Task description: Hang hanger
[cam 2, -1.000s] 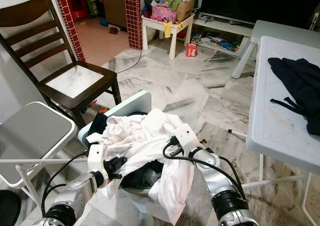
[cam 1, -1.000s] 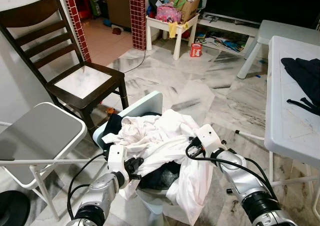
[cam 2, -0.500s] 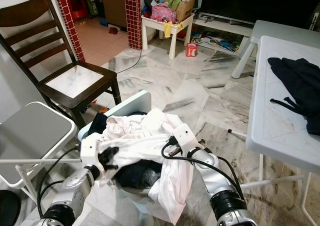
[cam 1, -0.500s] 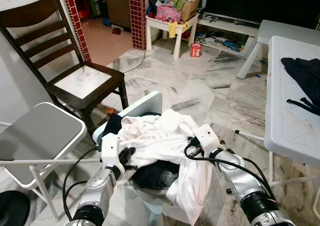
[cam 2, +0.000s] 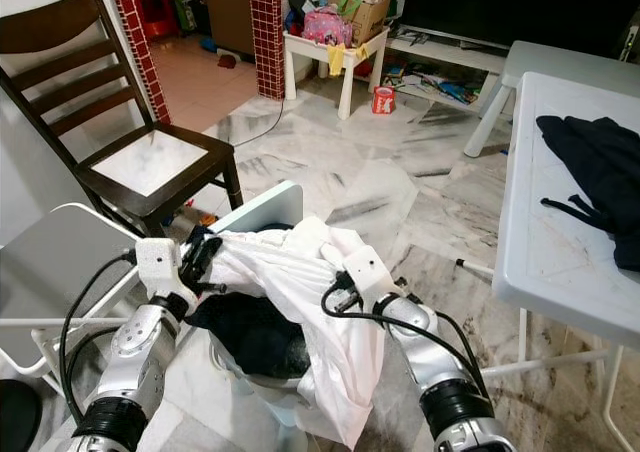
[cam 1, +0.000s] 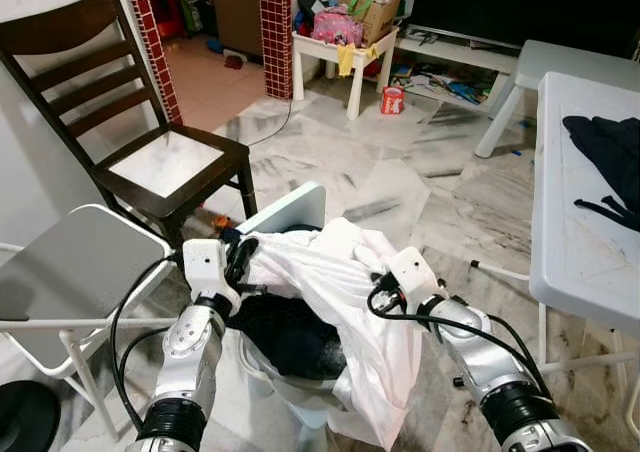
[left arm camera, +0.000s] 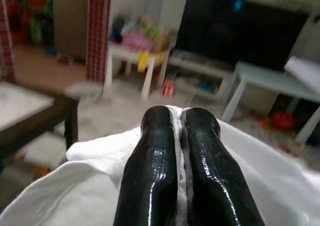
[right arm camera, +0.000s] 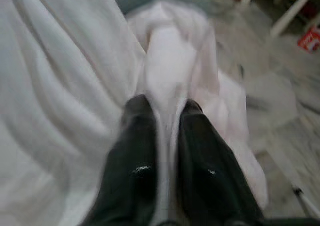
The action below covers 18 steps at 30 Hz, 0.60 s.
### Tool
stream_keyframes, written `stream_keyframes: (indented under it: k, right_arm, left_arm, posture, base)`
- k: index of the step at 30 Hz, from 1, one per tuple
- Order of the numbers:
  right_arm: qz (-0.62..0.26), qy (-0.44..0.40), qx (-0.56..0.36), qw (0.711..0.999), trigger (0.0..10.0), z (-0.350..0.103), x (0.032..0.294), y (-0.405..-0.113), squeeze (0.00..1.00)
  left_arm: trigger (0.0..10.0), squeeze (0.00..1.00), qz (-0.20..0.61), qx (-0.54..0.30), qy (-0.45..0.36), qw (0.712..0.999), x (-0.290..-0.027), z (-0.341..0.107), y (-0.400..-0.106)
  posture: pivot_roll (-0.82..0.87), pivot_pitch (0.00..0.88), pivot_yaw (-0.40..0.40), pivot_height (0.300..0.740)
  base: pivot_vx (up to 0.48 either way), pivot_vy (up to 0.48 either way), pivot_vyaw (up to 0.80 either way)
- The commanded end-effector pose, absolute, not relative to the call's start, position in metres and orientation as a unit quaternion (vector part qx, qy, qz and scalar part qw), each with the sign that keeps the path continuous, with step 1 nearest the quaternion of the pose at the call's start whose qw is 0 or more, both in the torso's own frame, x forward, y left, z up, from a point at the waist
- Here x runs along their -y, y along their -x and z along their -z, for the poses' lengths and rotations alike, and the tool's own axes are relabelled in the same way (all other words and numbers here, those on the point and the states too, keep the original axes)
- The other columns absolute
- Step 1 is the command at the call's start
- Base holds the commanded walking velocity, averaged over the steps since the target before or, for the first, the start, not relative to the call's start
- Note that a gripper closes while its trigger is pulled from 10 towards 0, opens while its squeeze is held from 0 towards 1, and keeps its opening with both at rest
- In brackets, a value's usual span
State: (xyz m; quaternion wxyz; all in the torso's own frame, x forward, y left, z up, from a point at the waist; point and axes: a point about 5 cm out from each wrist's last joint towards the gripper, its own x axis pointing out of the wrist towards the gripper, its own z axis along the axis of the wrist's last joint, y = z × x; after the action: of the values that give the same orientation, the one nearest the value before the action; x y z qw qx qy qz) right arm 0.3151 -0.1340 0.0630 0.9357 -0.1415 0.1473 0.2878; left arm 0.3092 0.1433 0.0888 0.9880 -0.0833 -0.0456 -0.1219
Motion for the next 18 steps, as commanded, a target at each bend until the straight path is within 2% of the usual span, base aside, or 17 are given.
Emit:
stream_keyframes:
  k: [1,6,10,16,18]
  right_arm:
    - [-0.296,0.129,-0.123,0.938,10.0,-0.075,0.136,-0.318,1.0]
    - [-0.354,0.106,-0.082,0.926,10.0,-0.101,0.142,-0.318,1.0]
    - [-0.363,0.096,-0.07,0.924,10.0,-0.112,0.145,-0.321,1.0]
    - [-0.342,0.107,-0.059,0.932,10.0,-0.124,0.155,-0.33,1.0]
    - [-0.322,0.114,-0.059,0.938,10.0,-0.125,0.16,-0.334,1.0]
  left_arm:
    - [0.0,0.0,0.13,0.073,0.081,0.985,-0.142,-0.103,-0.311]
    - [0.0,0.0,0.114,0.146,0.075,0.98,-0.148,-0.147,-0.323]
    - [0.0,0.0,0.119,0.172,0.077,0.975,-0.146,-0.166,-0.326]
    - [0.0,0.0,0.172,0.209,0.094,0.958,-0.13,-0.192,-0.321]
    - [0.0,0.0,0.222,0.212,0.117,0.945,-0.115,-0.202,-0.311]
  posture:
    - [-0.09,0.0,-0.026,0.74]
    - [-0.09,0.0,-0.019,0.74]
    - [-0.09,0.0,-0.018,0.74]
    - [-0.09,0.0,-0.021,0.74]
    - [-0.08,0.0,-0.024,0.74]
  base:
    - [0.0,0.0,0.0]
    - [0.0,0.0,0.0]
    - [0.0,0.0,0.0]
    - [0.0,0.0,0.0]
    - [0.0,0.0,0.0]
